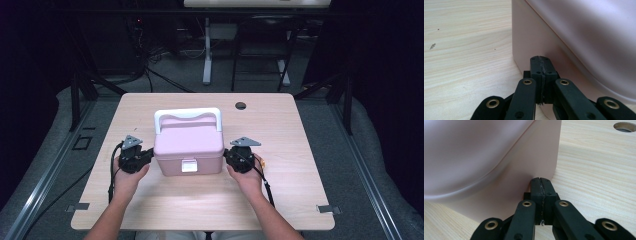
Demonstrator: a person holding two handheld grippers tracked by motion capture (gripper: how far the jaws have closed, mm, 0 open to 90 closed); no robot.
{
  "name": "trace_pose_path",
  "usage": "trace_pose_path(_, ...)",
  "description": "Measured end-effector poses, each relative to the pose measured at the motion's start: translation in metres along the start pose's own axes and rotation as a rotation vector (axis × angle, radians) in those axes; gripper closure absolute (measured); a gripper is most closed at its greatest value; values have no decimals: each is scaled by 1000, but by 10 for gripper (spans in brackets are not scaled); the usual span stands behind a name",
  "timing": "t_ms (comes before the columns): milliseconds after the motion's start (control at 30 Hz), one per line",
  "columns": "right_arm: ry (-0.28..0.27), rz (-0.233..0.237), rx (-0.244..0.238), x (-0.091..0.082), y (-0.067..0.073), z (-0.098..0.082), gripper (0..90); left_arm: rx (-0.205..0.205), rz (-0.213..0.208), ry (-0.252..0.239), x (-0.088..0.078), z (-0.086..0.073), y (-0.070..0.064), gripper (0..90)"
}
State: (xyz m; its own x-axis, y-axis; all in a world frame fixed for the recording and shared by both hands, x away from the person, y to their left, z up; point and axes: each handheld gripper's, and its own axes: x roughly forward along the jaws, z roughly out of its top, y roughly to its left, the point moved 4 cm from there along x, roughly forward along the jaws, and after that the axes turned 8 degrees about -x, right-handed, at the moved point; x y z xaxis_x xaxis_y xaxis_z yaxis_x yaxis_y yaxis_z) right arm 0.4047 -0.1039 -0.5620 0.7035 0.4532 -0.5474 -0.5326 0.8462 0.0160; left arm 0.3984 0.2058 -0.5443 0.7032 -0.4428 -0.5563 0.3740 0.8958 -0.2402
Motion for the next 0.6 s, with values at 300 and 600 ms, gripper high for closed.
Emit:
trace_pose_path(300,5,-11,-8,-2,3,-1,900,-22,7,1,-2,-2,-2,900)
trace_pose_path(600,27,-24,-7,-4,4,0,900,-12,31,14,-1,0,-5,900)
